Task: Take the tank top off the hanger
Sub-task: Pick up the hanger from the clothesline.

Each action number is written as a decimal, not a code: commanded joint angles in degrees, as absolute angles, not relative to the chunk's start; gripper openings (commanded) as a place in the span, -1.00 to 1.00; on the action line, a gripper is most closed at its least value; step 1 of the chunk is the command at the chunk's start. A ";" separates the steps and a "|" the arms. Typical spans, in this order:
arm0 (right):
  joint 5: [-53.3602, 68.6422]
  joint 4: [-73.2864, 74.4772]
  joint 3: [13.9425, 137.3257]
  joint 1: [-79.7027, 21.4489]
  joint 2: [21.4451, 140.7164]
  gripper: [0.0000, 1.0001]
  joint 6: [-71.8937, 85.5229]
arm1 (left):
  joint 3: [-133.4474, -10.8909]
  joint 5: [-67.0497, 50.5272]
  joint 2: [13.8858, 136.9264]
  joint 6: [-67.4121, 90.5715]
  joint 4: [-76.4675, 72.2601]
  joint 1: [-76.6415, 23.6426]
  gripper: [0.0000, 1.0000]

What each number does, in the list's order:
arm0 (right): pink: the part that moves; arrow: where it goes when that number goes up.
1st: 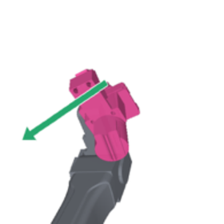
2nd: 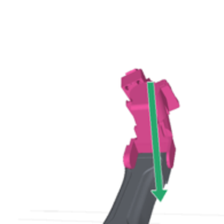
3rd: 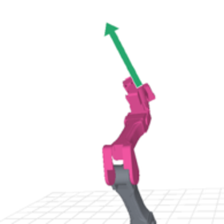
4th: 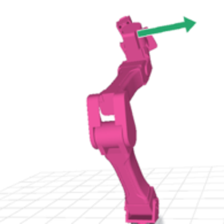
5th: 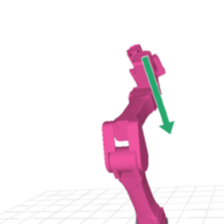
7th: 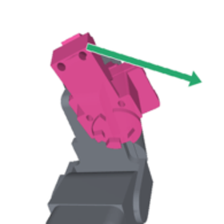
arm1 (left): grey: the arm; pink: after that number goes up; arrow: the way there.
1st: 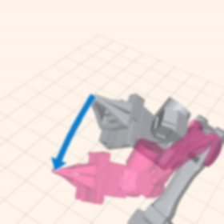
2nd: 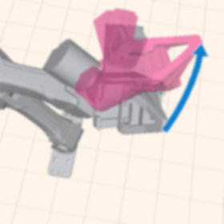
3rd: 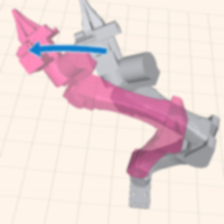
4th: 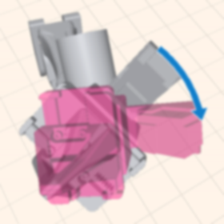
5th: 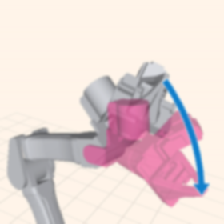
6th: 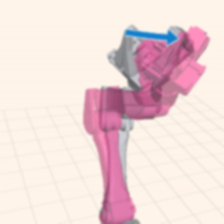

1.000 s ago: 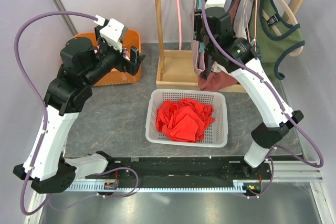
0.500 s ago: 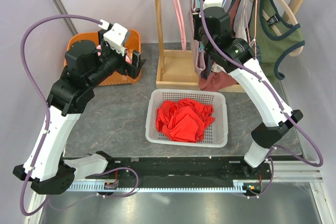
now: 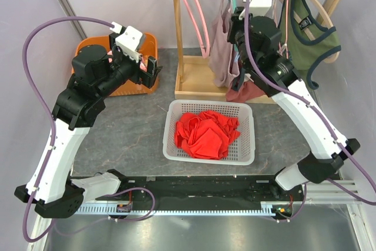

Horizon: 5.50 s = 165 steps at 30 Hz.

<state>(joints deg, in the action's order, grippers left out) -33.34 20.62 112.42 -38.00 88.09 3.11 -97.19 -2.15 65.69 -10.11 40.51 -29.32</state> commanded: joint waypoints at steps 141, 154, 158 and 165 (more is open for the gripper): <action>-39.46 -40.52 90.35 -42.45 80.51 -1.00 -19.25 | -93.52 -2.81 60.73 -13.27 38.94 -26.89 0.99; -24.01 1.96 96.15 -43.15 67.78 -1.00 -3.81 | -93.78 -3.25 60.38 -13.10 39.02 -26.89 0.99; -18.55 14.83 98.26 -43.15 60.67 -1.00 2.26 | -94.13 -3.43 60.12 -12.92 39.02 -26.89 0.99; -10.91 23.90 96.86 -43.15 49.14 -1.00 6.15 | -92.73 -4.22 58.98 -10.64 38.85 -26.89 0.99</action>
<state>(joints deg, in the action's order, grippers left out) -18.26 19.68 94.96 -42.92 54.35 1.63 -93.56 -3.16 60.64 -11.42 40.34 -27.33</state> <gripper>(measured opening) 0.215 0.993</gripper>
